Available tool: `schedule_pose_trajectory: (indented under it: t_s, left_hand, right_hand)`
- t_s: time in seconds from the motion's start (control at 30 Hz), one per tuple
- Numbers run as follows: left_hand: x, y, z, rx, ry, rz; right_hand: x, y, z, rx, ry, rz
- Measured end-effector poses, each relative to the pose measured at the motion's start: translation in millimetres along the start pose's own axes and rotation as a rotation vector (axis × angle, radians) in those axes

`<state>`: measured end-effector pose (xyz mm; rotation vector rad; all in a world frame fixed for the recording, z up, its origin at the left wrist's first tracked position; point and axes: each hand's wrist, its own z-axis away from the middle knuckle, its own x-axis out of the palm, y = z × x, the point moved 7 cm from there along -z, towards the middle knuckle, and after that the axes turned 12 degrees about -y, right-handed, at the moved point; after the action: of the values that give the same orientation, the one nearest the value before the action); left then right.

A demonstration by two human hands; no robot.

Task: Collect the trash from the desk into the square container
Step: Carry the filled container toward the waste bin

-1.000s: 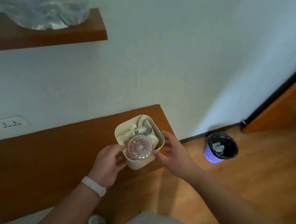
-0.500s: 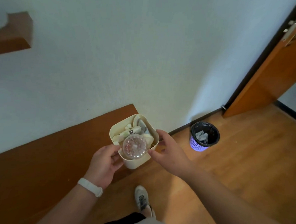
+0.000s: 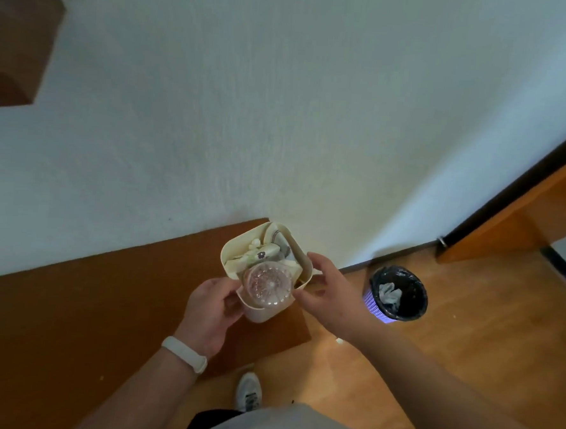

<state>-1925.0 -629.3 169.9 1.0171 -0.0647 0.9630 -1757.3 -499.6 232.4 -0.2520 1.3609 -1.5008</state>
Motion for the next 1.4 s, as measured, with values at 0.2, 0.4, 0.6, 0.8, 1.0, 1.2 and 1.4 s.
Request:
schedule_pose_trajectory:
  t_s: [0.2, 0.4, 0.6, 0.8, 1.0, 1.2, 1.4]
  left_hand:
    - [-7.3, 16.5, -36.1, 0.002, 0.088, 0.018]
    - [-5.4, 17.0, -40.9, 0.026, 0.166, 0.071]
    - [-14.8, 14.0, -48.2, 0.085, 0.337, 0.153]
    - [-5.9, 10.5, -46.5, 0.170, 0.492, 0.293]
    - [-16.0, 4.3, -46.4, 0.236, 0.578, 0.424]
    - [-21.4, 4.3, -53.2, 0.247, 0.538, 0.425]
    - [-23.5, 16.2, -48.5, 0.098, 0.664, -0.132]
  right_hand:
    - [-7.5, -7.6, -49.5, -0.007, -0.068, 0.047]
    - [-7.4, 3.4, -88.7, -0.015, -0.209, 0.002]
    - [-1.3, 10.5, -139.0, -0.102, -0.371, -0.031]
    - [-2.5, -10.5, -182.4, -0.219, -0.598, 0.120]
    - [12.1, -27.1, -203.5, -0.281, -0.708, 0.147]
    - [17.9, -25.3, -220.7, -0.258, -0.619, 0.147]
    - [12.7, -23.5, -233.2, -0.169, -0.570, 0.085]
